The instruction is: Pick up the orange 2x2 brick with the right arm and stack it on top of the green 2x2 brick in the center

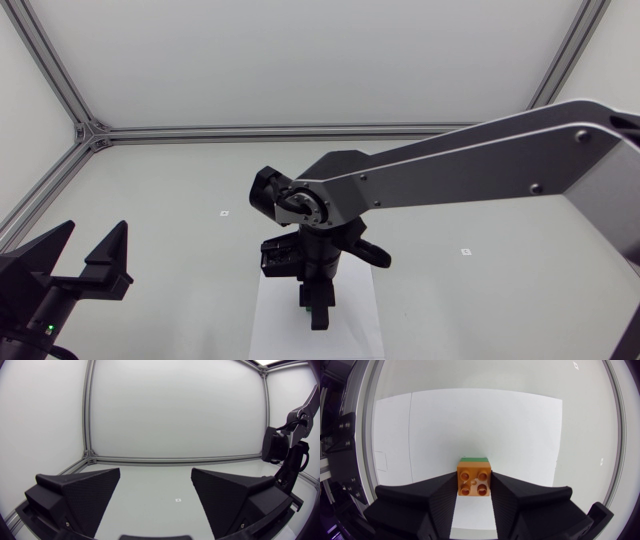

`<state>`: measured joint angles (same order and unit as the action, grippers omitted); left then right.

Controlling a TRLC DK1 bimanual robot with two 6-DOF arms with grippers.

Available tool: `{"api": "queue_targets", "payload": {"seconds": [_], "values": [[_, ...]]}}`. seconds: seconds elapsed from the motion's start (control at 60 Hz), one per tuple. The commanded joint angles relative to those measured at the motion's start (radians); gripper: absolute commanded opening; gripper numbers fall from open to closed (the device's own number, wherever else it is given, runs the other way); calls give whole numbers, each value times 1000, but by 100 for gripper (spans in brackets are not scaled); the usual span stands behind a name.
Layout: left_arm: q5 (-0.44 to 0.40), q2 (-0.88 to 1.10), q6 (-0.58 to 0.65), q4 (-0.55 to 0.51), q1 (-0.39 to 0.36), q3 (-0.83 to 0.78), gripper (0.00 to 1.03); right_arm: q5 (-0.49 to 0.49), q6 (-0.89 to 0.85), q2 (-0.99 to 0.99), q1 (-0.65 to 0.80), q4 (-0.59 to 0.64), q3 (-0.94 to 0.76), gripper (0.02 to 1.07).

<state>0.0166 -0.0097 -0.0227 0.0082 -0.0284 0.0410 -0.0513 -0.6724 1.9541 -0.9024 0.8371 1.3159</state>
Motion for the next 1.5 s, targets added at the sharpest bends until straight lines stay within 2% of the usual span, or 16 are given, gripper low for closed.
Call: {"api": "queue_targets", "payload": {"seconds": [0.0, 0.65, 0.75, 1.35, 1.483], "values": [[-3, -6, 6, -11, 1, -41, 99, 13, 23, 78, -12, -29, -69, 8], [-3, -6, 6, -11, 1, -41, 99, 19, 2, 94, -18, -32, -87, 9], [-3, -6, 6, -11, 1, -41, 99, 18, 4, 78, -15, -36, -86, 16], [-3, -6, 6, -11, 1, -41, 99, 11, 7, 3, -15, -20, -52, 16], [-3, -6, 6, -11, 1, -41, 99, 11, 11, 0, -15, -20, -53, 26]]}}
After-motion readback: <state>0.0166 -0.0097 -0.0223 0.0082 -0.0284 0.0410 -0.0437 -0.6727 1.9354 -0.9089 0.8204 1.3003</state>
